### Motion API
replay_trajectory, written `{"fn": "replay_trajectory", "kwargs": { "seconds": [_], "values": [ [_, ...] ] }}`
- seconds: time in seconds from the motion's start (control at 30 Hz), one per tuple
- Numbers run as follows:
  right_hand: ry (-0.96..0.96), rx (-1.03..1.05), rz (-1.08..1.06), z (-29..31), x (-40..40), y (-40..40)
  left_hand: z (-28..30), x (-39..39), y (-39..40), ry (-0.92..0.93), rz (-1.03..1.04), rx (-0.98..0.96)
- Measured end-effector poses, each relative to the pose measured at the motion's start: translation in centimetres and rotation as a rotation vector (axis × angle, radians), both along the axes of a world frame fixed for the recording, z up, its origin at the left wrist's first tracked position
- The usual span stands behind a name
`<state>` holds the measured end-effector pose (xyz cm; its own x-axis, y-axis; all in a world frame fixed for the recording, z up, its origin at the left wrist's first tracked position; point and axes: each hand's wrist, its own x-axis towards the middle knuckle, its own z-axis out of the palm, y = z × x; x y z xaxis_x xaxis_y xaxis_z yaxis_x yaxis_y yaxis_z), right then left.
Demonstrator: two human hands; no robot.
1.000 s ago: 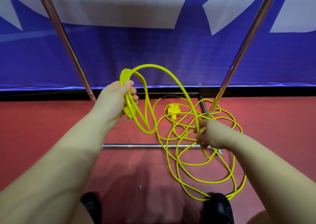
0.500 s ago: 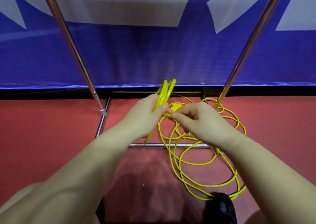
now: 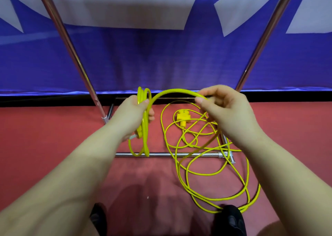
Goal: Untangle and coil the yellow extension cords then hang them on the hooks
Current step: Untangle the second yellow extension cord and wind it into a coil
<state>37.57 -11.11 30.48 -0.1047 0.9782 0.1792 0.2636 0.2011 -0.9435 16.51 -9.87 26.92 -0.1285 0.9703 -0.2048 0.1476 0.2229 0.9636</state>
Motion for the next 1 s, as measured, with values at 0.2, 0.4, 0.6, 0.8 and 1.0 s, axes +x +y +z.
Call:
{"fn": "replay_trajectory", "kwargs": {
  "seconds": [0.2, 0.4, 0.6, 0.8, 1.0],
  "values": [
    [-0.203, 0.164, -0.161, -0.2, 1.5, 0.7, 1.1, 1.6, -1.5, -0.135, -0.281, -0.18],
    [-0.439, 0.077, 0.118, -0.6, 1.9, 0.3, 1.8, 2.5, -2.4, -0.263, -0.405, -0.263],
    [-0.438, 0.037, 0.18, -1.0, 0.6, -0.3, 1.4, 3.8, -2.8, -0.298, -0.464, -0.265],
    [-0.485, -0.06, 0.161, -1.4, 0.5, -0.4, 1.0, 4.1, -2.6, -0.17, -0.464, -0.148],
    [-0.614, -0.292, 0.17, -1.6, 1.9, -0.1, 0.9, 2.4, -1.5, -0.244, -0.221, -0.104]
  ]
}}
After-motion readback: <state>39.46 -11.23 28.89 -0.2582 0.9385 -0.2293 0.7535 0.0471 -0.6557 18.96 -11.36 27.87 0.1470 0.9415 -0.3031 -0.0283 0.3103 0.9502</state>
